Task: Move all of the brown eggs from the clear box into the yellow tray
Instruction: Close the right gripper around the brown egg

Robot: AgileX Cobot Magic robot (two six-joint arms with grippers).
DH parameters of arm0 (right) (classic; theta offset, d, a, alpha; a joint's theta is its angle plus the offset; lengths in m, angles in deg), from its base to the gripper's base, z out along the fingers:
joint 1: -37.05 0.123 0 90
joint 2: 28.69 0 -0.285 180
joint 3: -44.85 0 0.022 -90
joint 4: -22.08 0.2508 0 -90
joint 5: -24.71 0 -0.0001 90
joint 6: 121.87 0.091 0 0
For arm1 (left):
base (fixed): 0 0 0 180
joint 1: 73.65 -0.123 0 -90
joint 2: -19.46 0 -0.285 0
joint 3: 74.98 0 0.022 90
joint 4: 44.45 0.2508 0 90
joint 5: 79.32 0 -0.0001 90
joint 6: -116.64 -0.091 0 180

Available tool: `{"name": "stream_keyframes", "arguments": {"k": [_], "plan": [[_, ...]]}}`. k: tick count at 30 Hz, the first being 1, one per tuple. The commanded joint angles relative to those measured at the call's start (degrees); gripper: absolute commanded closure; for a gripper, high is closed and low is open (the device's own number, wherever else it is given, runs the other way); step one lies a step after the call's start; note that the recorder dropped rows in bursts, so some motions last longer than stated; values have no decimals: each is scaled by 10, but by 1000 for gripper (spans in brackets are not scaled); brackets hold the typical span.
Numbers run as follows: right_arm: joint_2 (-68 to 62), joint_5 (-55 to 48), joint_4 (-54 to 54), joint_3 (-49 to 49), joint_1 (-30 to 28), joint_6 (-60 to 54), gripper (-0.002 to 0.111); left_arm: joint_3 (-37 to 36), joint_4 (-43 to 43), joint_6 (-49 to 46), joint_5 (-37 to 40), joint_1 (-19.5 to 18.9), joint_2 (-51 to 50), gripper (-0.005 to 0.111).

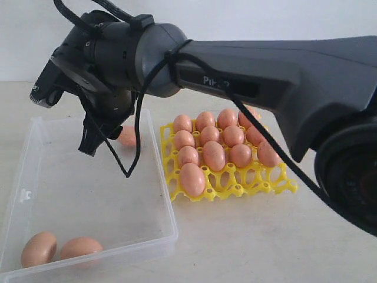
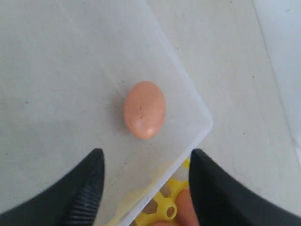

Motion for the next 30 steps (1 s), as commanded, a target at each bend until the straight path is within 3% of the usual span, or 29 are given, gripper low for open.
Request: {"name": "stream_keyframes", "arguments": {"k": [1,6,15,30], "plan": [[2,54,-11,1,-2,-29,48,1,-3,0,-1,2,2,111],[-15,113,-13,1,-7,-49,48,1,-3,0,-1,2,2,111],[-60,110,-15,1,-15,-106,48,1,-3,0,-1,2,2,111],[-97,171,-10,1,-57,-105,48,1,-3,0,-1,2,2,111]]}}
